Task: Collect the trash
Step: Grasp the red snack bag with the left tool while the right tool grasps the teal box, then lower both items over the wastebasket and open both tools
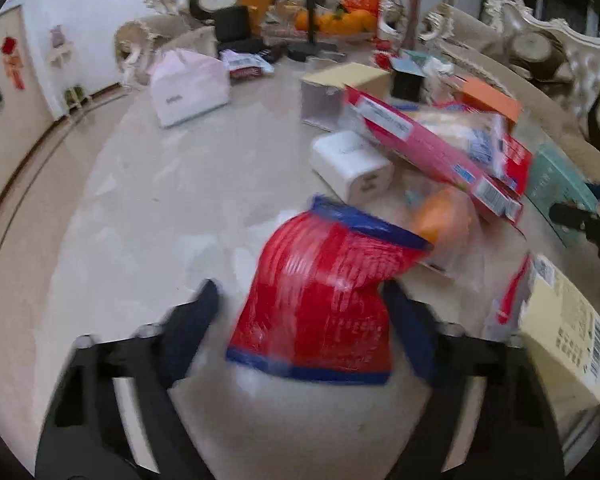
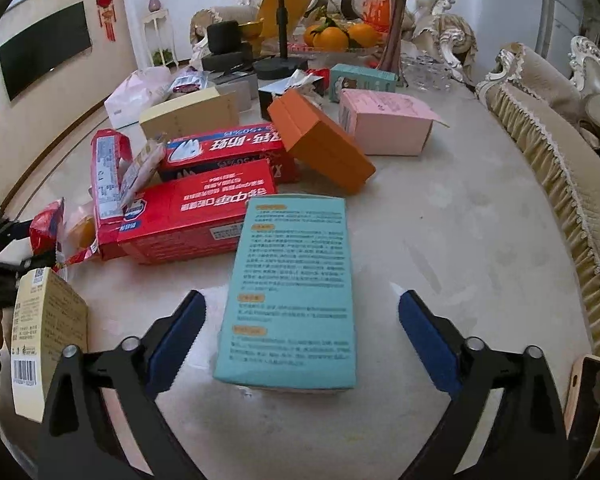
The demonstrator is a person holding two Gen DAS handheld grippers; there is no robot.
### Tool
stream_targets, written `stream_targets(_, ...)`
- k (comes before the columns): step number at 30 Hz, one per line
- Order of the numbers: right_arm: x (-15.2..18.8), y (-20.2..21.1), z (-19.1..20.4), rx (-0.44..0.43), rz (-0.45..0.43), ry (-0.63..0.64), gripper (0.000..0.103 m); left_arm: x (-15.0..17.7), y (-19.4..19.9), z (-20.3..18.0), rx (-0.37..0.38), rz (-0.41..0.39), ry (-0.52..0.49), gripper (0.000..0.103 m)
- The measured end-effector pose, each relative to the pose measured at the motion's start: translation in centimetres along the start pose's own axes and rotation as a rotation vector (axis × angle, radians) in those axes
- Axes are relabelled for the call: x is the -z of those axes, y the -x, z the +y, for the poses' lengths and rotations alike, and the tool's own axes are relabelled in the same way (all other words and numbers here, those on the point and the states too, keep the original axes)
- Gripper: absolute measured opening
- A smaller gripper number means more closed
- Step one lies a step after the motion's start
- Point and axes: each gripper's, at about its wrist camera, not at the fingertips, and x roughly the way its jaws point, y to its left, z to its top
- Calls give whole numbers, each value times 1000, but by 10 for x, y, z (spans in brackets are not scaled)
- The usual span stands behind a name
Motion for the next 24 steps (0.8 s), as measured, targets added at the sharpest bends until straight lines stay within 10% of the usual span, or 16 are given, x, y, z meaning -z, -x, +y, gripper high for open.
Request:
stream_targets(1, 0, -2, -1, -17, 10, -12, 48, -2, 0, 1, -7, 0, 9, 53)
stream_targets(2, 0, 0, -3, 1, -1, -25, 46, -3, 0, 3, -6, -1, 20, 45)
stream_targets(14, 36, 82, 6, -134, -113, -32, 45, 32, 70, 4, 48, -134, 74, 40)
stream_targets(24, 152, 148, 67, -335, 2, 67, 45, 153, 144, -60, 209, -91, 26, 40)
